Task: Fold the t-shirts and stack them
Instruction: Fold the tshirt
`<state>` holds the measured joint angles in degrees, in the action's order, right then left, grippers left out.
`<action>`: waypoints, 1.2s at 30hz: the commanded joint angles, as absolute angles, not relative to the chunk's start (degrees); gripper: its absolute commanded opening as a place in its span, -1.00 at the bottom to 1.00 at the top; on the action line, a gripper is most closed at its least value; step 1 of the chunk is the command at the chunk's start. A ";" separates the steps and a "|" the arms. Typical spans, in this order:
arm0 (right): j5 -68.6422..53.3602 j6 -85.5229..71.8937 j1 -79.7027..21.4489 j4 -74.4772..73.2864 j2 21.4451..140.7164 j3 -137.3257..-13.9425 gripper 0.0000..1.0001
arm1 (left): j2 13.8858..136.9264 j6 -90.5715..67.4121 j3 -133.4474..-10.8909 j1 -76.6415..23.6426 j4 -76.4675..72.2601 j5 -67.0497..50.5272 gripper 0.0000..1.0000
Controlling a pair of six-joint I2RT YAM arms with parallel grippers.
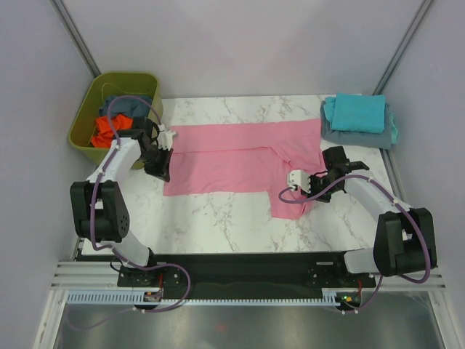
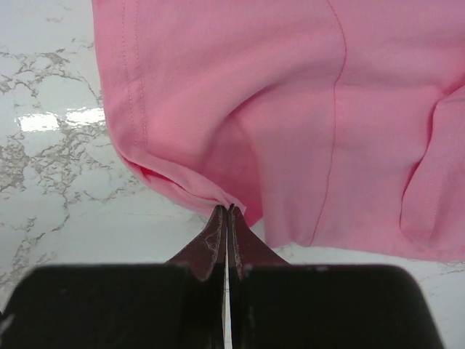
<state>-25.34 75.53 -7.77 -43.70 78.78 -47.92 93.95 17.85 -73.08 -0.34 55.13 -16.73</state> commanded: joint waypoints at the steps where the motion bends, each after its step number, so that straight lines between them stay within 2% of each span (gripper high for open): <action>1: -26.46 74.79 -8.26 -43.07 77.70 -47.64 -1.00 | 91.67 17.49 -73.74 -0.09 54.84 -20.46 -0.96; 4: -26.63 75.49 -8.17 -43.33 77.43 -47.64 -1.00 | 91.67 17.49 -75.93 2.54 54.84 -20.48 -0.96; 5: -26.72 75.67 -8.17 -43.24 77.43 -47.64 -1.00 | 92.02 17.75 -76.81 4.11 56.24 -26.83 -0.96; 7: -26.89 75.59 -8.17 -43.33 77.34 -47.72 -1.00 | 92.81 19.76 -79.10 5.97 63.08 -49.56 -0.96; 9: -26.98 75.59 -8.17 -43.33 77.17 -47.64 -1.00 | 93.08 21.26 -80.59 7.47 66.26 -58.40 -0.96; 12: -26.89 75.85 -8.17 -43.16 77.08 -47.64 -1.00 | 92.73 22.58 -80.86 7.65 68.64 -62.48 -0.96; 15: -26.89 75.68 -8.17 -42.89 77.34 -47.64 -1.00 | 91.76 21.36 -79.55 7.65 66.45 -55.49 -0.96; 22: -26.72 74.53 -8.35 -42.45 78.40 -48.43 -1.00 | 95.79 21.36 -74.45 7.56 66.45 -55.46 -0.96; 23: -26.63 74.36 -8.35 -42.45 78.83 -48.51 -1.00 | 96.58 20.40 -73.83 7.56 60.53 -28.66 -0.62; 25: -26.63 73.74 -8.44 -42.19 79.10 -48.86 -1.00 | 98.61 19.69 -73.13 7.56 60.47 -26.55 -0.38; 26: -26.63 73.57 -8.44 -42.27 79.36 -49.04 -1.00 | 99.14 19.60 -71.47 7.65 60.12 -25.76 -0.19; 29: -26.19 73.39 -8.79 -42.10 79.89 -49.57 -1.00 | 101.24 19.69 -68.74 7.65 57.66 -22.94 -0.03; 31: -26.10 72.86 -8.79 -42.19 80.24 -50.09 -1.00 | 103.08 19.16 -68.29 7.65 55.73 -21.97 0.16; 36: -25.75 72.60 -9.05 -42.19 80.60 -50.71 -1.00 | 107.04 16.62 -70.83 7.65 53.70 -21.80 0.18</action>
<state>-25.26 73.28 -8.56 -42.81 80.38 -48.47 104.44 18.81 -68.71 7.18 56.60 -24.05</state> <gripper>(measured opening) 0.010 0.591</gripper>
